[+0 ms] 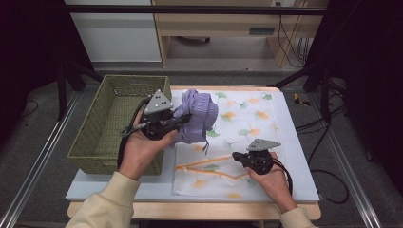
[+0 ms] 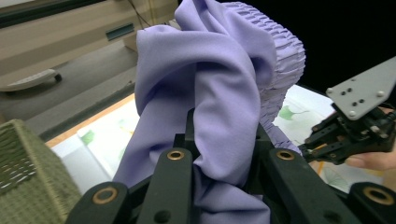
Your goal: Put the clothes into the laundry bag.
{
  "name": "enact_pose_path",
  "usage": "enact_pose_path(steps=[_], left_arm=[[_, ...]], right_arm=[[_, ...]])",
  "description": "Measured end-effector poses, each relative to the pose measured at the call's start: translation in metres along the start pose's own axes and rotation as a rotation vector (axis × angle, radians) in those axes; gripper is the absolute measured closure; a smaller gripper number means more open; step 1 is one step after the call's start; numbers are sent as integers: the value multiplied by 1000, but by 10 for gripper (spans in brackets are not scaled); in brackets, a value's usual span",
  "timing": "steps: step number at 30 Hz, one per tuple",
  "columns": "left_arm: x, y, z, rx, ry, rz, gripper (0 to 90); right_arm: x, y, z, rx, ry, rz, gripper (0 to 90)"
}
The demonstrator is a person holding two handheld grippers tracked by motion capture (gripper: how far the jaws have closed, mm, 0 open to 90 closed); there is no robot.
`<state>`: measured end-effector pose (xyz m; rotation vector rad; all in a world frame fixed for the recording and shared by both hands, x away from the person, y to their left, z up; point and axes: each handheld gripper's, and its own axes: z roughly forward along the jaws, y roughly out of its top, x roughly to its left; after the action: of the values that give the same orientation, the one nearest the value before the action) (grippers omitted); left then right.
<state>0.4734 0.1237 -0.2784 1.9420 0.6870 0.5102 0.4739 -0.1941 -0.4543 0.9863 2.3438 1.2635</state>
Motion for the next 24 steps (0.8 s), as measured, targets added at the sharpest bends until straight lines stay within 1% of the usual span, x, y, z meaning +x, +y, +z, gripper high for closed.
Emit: enact_pose_path(steps=[6, 13, 14, 17, 19, 23, 24], left_arm=[[-9, -5, 8, 1, -29, -8, 763], [-20, -9, 14, -5, -67, -14, 763], [-22, -10, 15, -5, -73, -15, 763], [-28, -13, 18, -9, -89, -18, 763], [-32, -16, 20, -13, -100, -28, 763], [-38, -21, 25, -8, -119, -27, 763], [-39, -23, 26, -4, -124, -24, 763]], right_arm=[[-2, 0, 0, -4, 10, 18, 888], [-4, -1, 2, -3, 14, 23, 888], [-4, -1, 2, -1, 17, 31, 888], [-5, -1, 2, 1, 20, 29, 888], [-4, -1, 3, 5, 24, 41, 888], [-6, -1, 4, 3, 22, 37, 888], [-6, -1, 4, 4, 27, 46, 888]])
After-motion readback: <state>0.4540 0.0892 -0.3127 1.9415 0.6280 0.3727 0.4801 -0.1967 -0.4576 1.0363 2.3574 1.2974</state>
